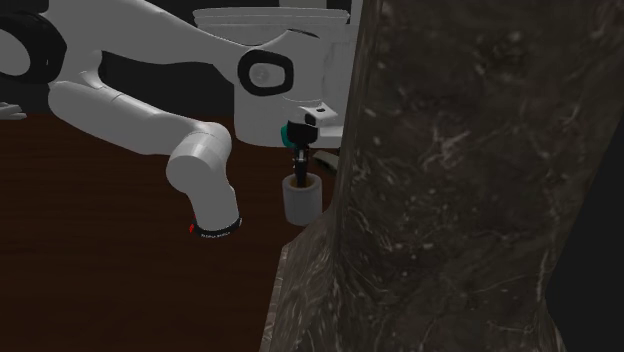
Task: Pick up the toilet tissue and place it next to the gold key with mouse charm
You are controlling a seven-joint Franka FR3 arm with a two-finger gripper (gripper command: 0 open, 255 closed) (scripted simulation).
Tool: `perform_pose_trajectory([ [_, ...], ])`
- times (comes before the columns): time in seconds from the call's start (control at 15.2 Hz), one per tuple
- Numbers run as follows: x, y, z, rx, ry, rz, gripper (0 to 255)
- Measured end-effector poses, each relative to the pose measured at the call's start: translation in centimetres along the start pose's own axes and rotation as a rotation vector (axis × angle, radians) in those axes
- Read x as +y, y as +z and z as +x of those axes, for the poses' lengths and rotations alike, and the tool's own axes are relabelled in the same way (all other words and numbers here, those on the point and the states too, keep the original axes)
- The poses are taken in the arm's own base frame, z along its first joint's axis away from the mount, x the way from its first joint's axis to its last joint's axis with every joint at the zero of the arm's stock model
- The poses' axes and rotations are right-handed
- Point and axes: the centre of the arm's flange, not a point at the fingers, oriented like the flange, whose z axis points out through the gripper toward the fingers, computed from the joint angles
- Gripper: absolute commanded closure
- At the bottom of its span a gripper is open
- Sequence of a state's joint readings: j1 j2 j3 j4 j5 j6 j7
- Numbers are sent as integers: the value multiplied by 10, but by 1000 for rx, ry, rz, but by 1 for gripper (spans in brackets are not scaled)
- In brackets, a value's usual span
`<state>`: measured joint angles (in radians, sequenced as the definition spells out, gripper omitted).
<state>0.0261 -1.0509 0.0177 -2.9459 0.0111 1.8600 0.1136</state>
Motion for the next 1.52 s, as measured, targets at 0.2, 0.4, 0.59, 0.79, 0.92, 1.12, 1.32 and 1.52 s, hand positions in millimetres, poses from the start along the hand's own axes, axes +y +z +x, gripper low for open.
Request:
perform_pose_trajectory([
  [0.2,1,-16,-1,0,0,0,255],
  [0.4,1,-32,-1,0,0,0,255],
  [0.59,1,-47,-3,0,0,0,255],
  [0.79,1,-63,-2,0,0,0,255],
  [0.92,0,-74,-3,0,0,0,255],
  [1.12,1,-90,-3,0,0,0,255],
  [1.32,2,-106,-5,0,0,0,255],
  [1.52,2,-123,-4,0,0,0,255],
])
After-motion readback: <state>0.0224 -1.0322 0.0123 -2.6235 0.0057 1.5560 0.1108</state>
